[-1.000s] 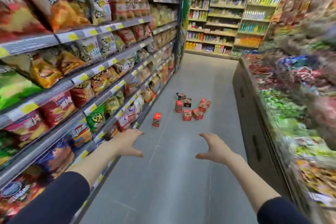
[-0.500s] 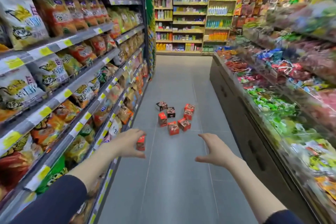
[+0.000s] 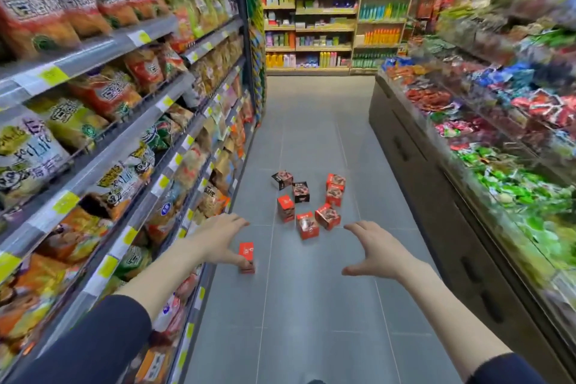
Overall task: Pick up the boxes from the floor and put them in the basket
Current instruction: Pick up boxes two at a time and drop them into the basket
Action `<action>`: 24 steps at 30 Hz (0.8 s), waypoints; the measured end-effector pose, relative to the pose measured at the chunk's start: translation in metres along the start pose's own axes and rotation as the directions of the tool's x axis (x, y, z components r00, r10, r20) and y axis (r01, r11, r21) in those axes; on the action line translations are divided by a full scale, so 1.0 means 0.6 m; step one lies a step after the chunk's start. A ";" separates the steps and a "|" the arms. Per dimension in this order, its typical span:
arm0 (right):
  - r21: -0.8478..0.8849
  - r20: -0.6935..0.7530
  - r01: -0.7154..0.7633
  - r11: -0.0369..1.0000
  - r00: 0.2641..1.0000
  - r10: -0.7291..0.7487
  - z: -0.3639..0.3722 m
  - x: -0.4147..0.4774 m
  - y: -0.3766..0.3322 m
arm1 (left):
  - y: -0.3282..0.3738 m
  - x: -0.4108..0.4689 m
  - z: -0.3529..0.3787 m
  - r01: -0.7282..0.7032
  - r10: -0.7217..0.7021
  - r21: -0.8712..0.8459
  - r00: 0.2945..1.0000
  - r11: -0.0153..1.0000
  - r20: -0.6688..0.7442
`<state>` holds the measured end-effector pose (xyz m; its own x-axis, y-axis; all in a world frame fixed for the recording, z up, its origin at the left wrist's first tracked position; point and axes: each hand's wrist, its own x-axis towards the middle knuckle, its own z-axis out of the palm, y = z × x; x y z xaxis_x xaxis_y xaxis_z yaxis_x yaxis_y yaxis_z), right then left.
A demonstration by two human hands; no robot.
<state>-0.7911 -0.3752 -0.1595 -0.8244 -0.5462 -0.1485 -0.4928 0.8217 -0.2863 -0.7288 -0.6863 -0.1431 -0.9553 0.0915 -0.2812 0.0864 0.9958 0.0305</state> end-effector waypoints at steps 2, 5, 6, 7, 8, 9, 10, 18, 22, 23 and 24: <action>0.003 0.006 0.011 1.000 1.000 -0.011 -0.008 0.070 0.013 | -0.033 0.059 -0.008 0.003 -0.003 0.013 1.000 1.000 -0.003; 0.001 0.035 0.015 1.000 0.999 -0.016 -0.025 0.173 0.032 | -0.076 0.142 -0.029 0.021 -0.021 -0.001 0.999 1.000 0.025; 0.003 0.038 0.020 1.000 0.999 -0.020 -0.032 0.205 0.037 | -0.088 0.168 -0.035 0.024 -0.024 -0.011 0.999 1.000 0.027; 0.000 0.041 0.029 1.000 0.999 -0.029 -0.041 0.238 0.041 | -0.101 0.193 -0.042 0.025 -0.025 -0.021 0.999 0.999 0.022; -0.003 0.046 0.035 0.999 0.998 -0.035 -0.048 0.270 0.044 | -0.113 0.216 -0.047 0.024 -0.024 -0.029 0.999 0.999 0.022; -0.003 0.057 0.034 0.999 0.998 -0.034 -0.053 0.300 0.046 | -0.123 0.237 -0.054 0.023 -0.022 -0.033 0.999 0.999 0.031; 0.003 0.068 0.034 0.999 0.997 -0.034 -0.057 0.329 0.048 | -0.135 0.258 -0.059 0.020 -0.019 -0.037 0.999 0.999 0.039; 0.013 0.100 0.014 1.000 0.995 -0.015 -0.067 0.575 0.076 | -0.270 0.475 -0.089 0.008 -0.005 -0.036 0.995 0.999 0.098; 0.052 0.122 -0.034 0.998 0.992 0.028 -0.062 0.690 0.096 | -0.338 0.600 -0.098 -0.014 0.018 -0.031 0.992 0.999 0.128; 0.059 0.126 -0.046 0.997 0.991 0.039 -0.062 0.715 0.101 | -0.351 0.629 -0.099 -0.024 0.028 -0.033 0.990 0.999 0.139; 0.063 0.124 -0.056 0.996 0.991 0.048 -0.063 0.740 0.109 | -0.363 0.657 -0.101 -0.034 0.038 -0.032 0.988 0.999 0.149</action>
<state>-1.2000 -0.5581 -0.2086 -0.8059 -0.5223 -0.2787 -0.4273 0.8390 -0.3370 -1.1413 -0.8676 -0.2026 -0.8984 0.1289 -0.4198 0.1095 0.9915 0.0702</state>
